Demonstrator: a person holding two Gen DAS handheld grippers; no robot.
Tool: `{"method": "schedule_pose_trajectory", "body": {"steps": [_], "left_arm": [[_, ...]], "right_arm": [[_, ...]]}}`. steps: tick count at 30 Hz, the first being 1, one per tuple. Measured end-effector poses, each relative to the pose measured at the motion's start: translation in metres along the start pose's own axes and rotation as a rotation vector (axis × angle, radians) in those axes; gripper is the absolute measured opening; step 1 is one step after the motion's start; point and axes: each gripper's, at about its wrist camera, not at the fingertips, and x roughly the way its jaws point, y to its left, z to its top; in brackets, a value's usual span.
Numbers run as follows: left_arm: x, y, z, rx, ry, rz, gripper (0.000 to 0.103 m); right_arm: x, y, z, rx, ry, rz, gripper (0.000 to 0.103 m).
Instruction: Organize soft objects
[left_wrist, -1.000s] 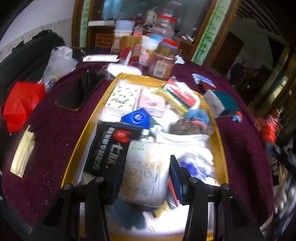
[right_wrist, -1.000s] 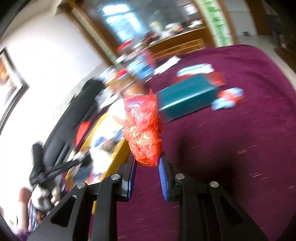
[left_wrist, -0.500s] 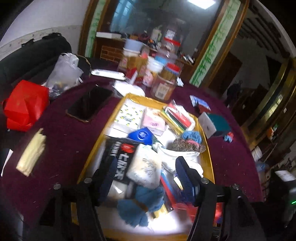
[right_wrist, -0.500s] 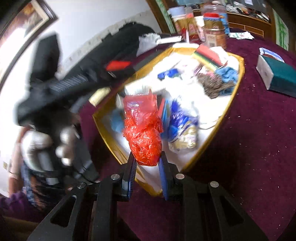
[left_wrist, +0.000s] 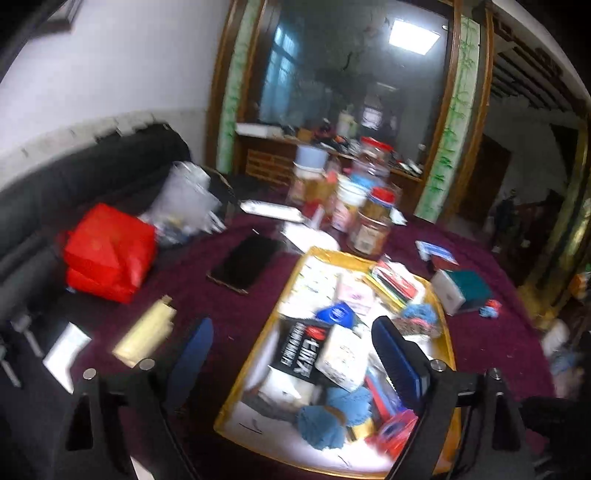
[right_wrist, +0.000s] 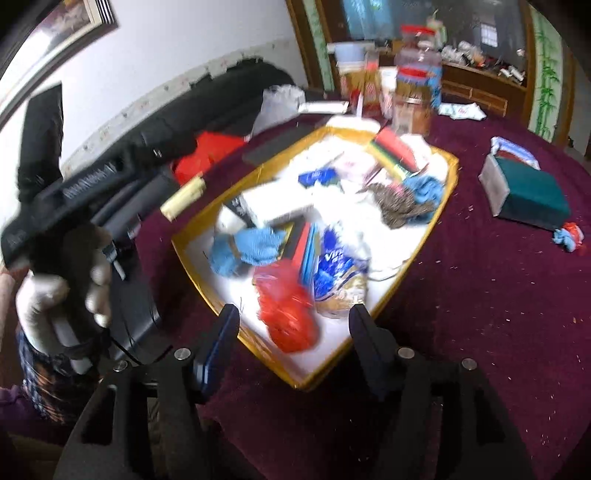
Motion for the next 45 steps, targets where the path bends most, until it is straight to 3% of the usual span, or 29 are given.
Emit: {"method": "schedule_pose_trajectory", "body": {"steps": [2, 3, 4, 6, 8, 10, 16, 28, 45], "left_arm": [[-0.012, -0.011, 0.0, 0.018, -0.053, 0.112, 0.095], [-0.021, -0.02, 0.0, 0.031, -0.088, 0.168, 0.102], [-0.031, -0.03, 0.0, 0.047, -0.135, 0.178, 0.103], [-0.039, -0.045, -0.003, 0.067, -0.171, 0.11, 0.103], [-0.034, -0.057, -0.003, 0.089, -0.133, 0.06, 0.103], [-0.033, -0.067, -0.006, 0.106, -0.123, 0.083, 0.103], [-0.037, -0.079, -0.019, 0.096, -0.101, 0.114, 0.103], [-0.034, -0.086, -0.031, 0.109, -0.022, 0.119, 0.103], [-0.017, -0.06, -0.039, 0.051, 0.045, 0.097, 0.103]], "right_arm": [[-0.007, -0.002, -0.004, 0.019, -0.041, 0.001, 0.063], [-0.012, -0.004, -0.009, 0.032, -0.069, 0.0, 0.063], [-0.018, -0.005, -0.014, 0.045, -0.11, -0.008, 0.066], [-0.028, -0.008, -0.023, 0.07, -0.19, -0.031, 0.074], [-0.035, -0.011, -0.03, 0.099, -0.254, -0.054, 0.078], [-0.038, -0.012, -0.034, 0.111, -0.278, -0.074, 0.08], [-0.04, -0.006, -0.043, 0.035, -0.275, -0.17, 0.082], [-0.041, -0.009, -0.05, 0.044, -0.273, -0.179, 0.083], [-0.023, 0.01, -0.046, 0.005, -0.225, -0.181, 0.084]]}}
